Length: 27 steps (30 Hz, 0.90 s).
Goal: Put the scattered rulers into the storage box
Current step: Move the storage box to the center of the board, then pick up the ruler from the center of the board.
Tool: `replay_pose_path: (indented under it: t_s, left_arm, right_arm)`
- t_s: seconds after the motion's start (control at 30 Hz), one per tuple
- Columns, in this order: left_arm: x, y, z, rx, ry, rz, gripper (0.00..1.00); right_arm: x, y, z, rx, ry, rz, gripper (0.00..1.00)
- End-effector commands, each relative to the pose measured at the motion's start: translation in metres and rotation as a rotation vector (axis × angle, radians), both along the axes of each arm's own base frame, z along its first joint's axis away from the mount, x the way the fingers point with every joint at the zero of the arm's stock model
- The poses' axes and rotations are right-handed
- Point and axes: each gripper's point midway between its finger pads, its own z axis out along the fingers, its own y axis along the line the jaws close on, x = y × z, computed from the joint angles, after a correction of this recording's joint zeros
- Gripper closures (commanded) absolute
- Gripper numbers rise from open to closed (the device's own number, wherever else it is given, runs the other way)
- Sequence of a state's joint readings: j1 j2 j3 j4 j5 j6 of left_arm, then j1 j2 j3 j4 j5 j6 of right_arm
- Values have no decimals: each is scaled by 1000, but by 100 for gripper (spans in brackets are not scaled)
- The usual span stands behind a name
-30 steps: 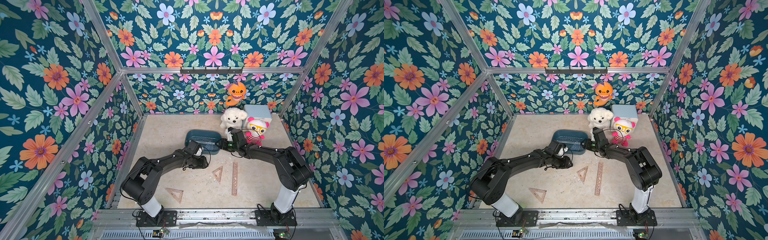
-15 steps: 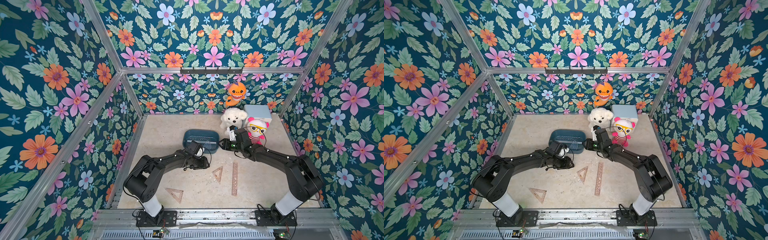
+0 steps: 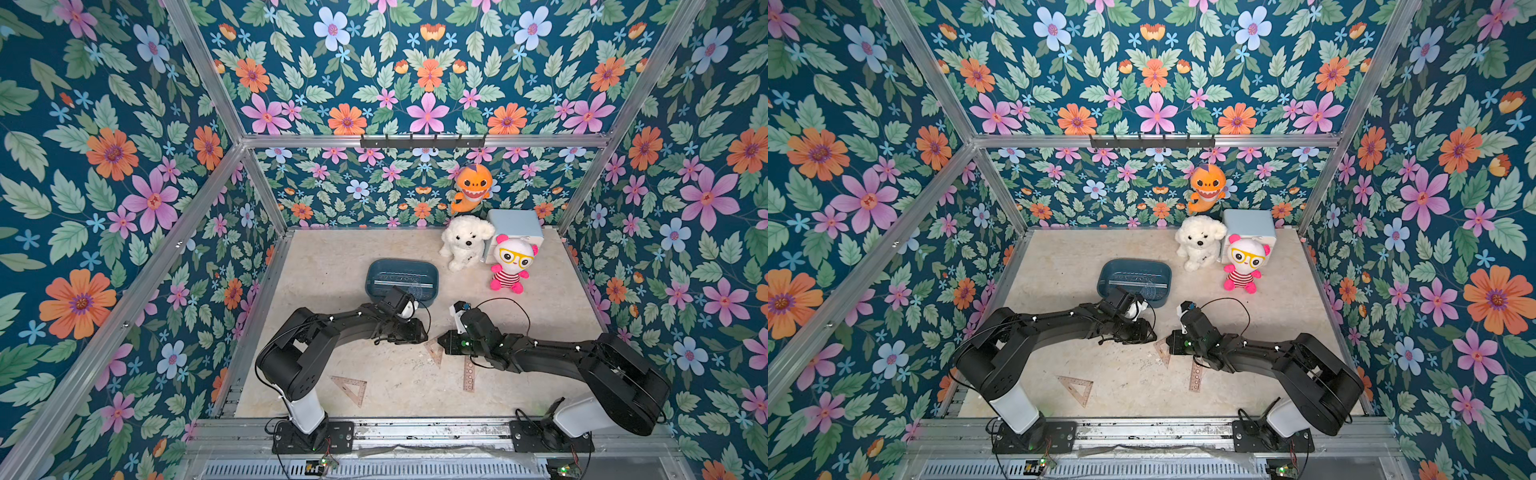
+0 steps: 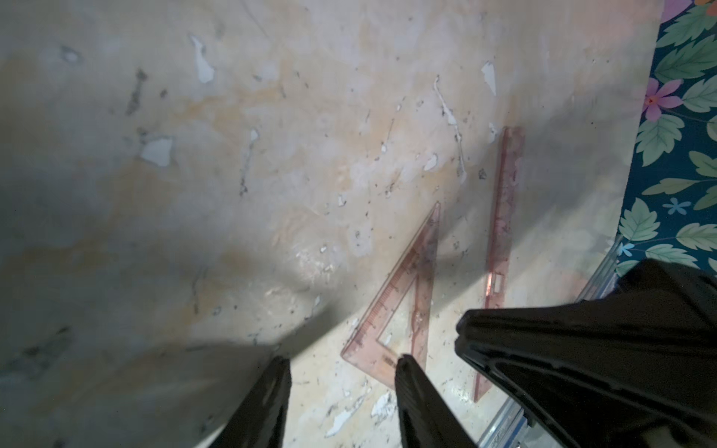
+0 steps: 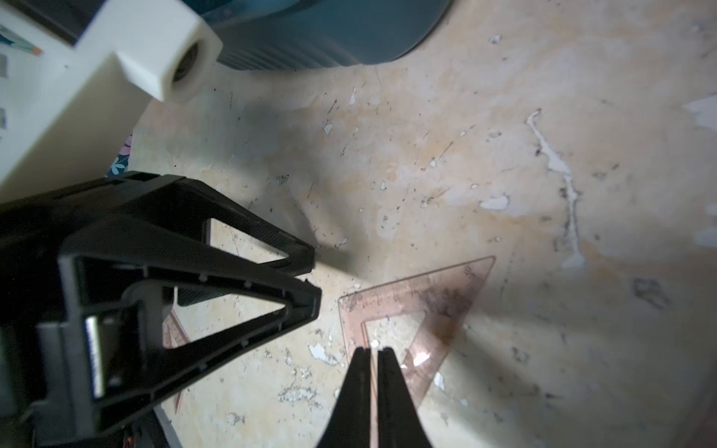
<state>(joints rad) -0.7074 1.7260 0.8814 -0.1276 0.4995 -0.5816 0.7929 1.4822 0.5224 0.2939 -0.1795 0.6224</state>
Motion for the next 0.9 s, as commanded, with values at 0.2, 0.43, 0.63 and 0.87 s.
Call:
replay_pose_path:
  t_s: [0.2, 0.43, 0.63, 0.87]
  left_arm:
    - [-9, 4, -15, 51, 43, 7, 50]
    - [-10, 3, -18, 50, 50, 7, 49]
    - [-11, 4, -20, 55, 52, 2, 48]
    - [-11, 4, -21, 59, 53, 0, 48]
  right_arm:
    - [6, 3, -9, 29, -12, -32, 93]
    - [3, -2, -16, 14, 1, -42, 94]
    - [-1, -5, -14, 22, 5, -50, 95]
    - [-3, -9, -18, 10, 11, -53, 95]
